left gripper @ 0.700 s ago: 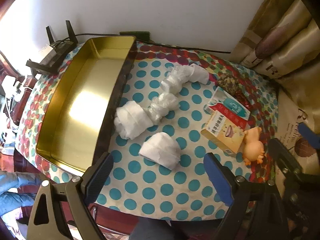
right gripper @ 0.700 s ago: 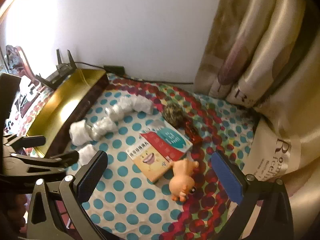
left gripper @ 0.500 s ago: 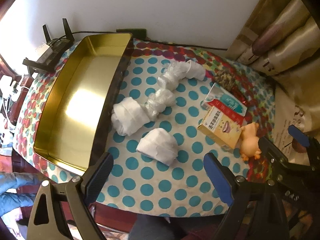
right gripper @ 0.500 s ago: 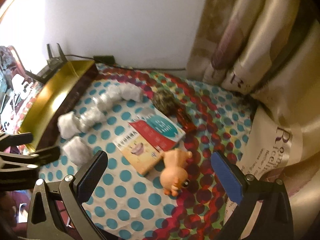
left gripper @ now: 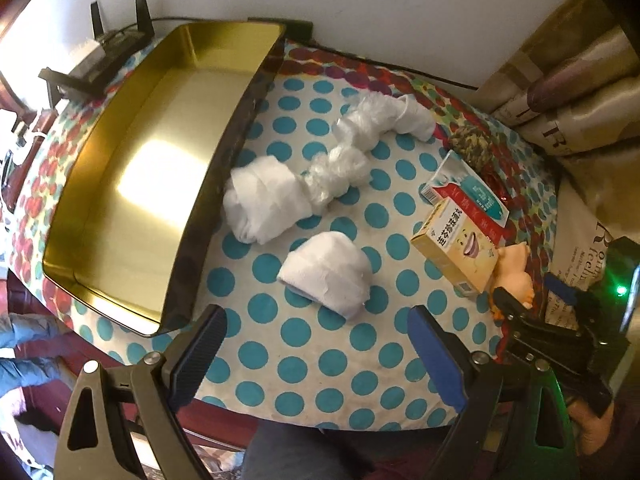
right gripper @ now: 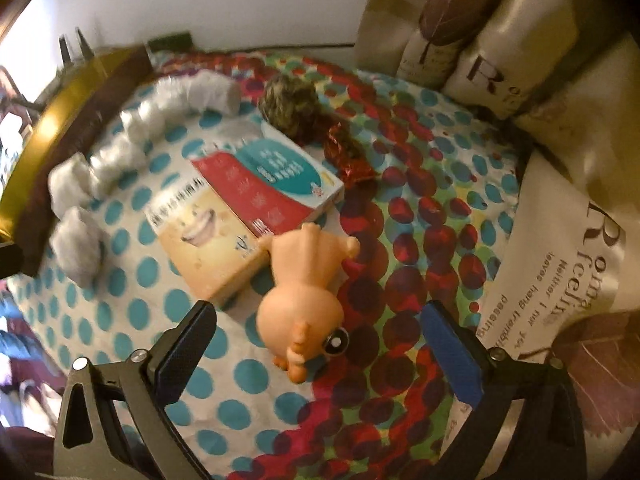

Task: Organize objects
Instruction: 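Grasp the orange pig toy with the right gripper while the left grasps a white sock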

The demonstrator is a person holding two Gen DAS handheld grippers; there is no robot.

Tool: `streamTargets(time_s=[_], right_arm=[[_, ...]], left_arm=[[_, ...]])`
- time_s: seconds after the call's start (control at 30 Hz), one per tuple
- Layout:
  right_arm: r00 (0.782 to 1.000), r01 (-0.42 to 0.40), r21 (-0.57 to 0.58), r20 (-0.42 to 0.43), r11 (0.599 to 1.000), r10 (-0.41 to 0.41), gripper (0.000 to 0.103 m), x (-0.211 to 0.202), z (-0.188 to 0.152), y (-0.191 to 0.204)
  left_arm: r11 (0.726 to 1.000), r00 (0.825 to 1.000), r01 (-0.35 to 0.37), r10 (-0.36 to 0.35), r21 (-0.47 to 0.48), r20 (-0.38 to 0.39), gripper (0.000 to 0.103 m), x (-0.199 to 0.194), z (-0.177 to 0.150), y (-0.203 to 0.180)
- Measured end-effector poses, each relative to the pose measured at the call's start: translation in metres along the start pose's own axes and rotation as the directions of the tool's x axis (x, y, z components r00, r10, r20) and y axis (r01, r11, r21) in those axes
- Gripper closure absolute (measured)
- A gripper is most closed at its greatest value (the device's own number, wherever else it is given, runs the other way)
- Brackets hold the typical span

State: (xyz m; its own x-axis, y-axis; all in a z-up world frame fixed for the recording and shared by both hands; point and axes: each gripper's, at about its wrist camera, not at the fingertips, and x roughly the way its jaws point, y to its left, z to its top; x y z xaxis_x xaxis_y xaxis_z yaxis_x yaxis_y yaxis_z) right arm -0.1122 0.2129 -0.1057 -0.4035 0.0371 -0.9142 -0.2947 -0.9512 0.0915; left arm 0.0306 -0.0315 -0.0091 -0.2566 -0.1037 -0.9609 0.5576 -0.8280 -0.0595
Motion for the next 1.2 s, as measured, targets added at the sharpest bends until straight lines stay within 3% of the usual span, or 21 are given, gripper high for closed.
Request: streamTargets(time_s=[0.13,0.23,0.3,0.5,0.93,1.03,1.07,1.1,1.2], right_arm=[[0.999,-0.012,-0.014,-0.052,1.000,0.011,0.029,0.017,-0.001,0.002],[0.998,0.006,-0.030,-0.059,1.000,-0.008,0.036,0.024,-0.002,0.003],[0.998,-0.021,-0.040,-0.053,0.999,0.019,0.059,0.026,-0.002,0.002],[0.995,-0.095,0.027,-0.028,0.995,0.096,0.061,0.019,-0.005,-0.008],[0.995,-0.096,0.132,0.048,0.987,0.091,0.061,-0.003,-0.010,-0.020],[0.994,-0.104,0.157,0.058,0.982,0.096,0.061,-0.003,-0.007,-0.022],[0.994,-0.100,0.177,0.063,0.979,0.090,0.061,-0.003,-0.006,-0.023],[0.994,-0.100,0.187,0.067,0.977,0.089,0.061,-0.003,-0.006,-0.024],[0.995,-0.086,0.238,0.077,0.968,0.070,0.060,-0.003,-0.005,-0.028]], left_arm=[[1.000,1.000,0.026,-0.026,-0.010,0.002,0.009,0.003,-0.004,0.002],[1.000,1.000,0.020,-0.020,-0.013,-0.001,0.009,0.006,-0.006,0.002],[1.000,1.000,0.016,-0.016,-0.019,-0.014,0.009,0.009,-0.007,0.001],[0.999,0.998,0.022,-0.024,-0.049,-0.054,0.009,0.026,-0.008,-0.002],[0.994,0.994,-0.078,0.072,-0.072,-0.085,0.009,0.070,0.005,-0.008],[0.992,0.995,-0.069,0.061,-0.104,-0.085,0.010,0.075,0.004,-0.003],[0.991,0.994,-0.075,0.065,-0.113,-0.085,0.014,0.076,0.003,-0.002],[0.989,0.994,-0.079,0.069,-0.123,-0.080,0.033,0.076,0.003,0.000],[0.992,0.995,-0.079,0.073,-0.094,-0.070,0.062,0.072,0.004,-0.003]])
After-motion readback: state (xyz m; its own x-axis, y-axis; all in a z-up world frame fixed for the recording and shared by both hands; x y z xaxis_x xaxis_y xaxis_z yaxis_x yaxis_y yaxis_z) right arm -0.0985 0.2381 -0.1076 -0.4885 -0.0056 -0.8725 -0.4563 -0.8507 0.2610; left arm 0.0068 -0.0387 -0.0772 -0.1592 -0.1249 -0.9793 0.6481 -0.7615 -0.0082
